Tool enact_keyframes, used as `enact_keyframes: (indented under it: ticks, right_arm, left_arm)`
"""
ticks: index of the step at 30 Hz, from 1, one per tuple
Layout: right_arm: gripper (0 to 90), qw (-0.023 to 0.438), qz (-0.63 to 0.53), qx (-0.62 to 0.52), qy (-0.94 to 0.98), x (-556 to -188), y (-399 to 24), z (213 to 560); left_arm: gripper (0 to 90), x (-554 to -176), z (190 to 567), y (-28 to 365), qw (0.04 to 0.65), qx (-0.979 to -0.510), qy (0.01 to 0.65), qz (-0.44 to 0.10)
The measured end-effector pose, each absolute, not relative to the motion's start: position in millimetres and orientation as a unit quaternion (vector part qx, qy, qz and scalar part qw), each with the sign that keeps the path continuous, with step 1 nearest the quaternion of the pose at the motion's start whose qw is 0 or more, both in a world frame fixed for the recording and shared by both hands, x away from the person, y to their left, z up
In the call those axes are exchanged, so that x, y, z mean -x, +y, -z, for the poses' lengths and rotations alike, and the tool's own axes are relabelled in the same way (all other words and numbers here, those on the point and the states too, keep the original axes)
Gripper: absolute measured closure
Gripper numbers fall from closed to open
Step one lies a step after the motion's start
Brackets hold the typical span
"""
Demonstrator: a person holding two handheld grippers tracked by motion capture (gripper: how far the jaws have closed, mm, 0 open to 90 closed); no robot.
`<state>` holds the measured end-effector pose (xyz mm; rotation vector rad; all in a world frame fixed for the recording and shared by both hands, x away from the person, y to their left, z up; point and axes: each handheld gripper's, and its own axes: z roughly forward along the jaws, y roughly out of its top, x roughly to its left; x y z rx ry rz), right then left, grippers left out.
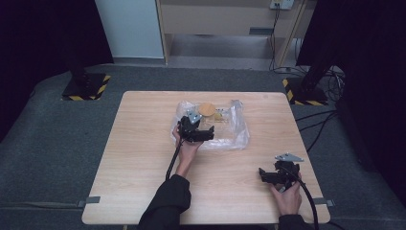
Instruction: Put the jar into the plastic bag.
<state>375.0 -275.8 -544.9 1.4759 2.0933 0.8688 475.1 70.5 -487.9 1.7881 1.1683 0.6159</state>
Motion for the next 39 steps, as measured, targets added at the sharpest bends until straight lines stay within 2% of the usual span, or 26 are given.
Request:
enact_keyframes:
  ticks: [18, 28, 39]
  right_arm:
    - [0.7, 0.217, -0.314, -0.533, 0.756, -375, -276, 545]
    - [0.7, 0.217, -0.314, -0.533, 0.755, -375, -276, 545]
    - [0.7, 0.217, -0.314, -0.533, 0.755, -375, -276, 545]
  left_arm:
    - [5.7, -443, 491, 91, 0.474, -0.719, 0.458, -0.222]
    - [5.5, -403, 487, 102, 0.507, -0.716, 0.430, -0.212]
    - [6.3, -372, 496, 130, 0.521, -0.696, 0.447, -0.208]
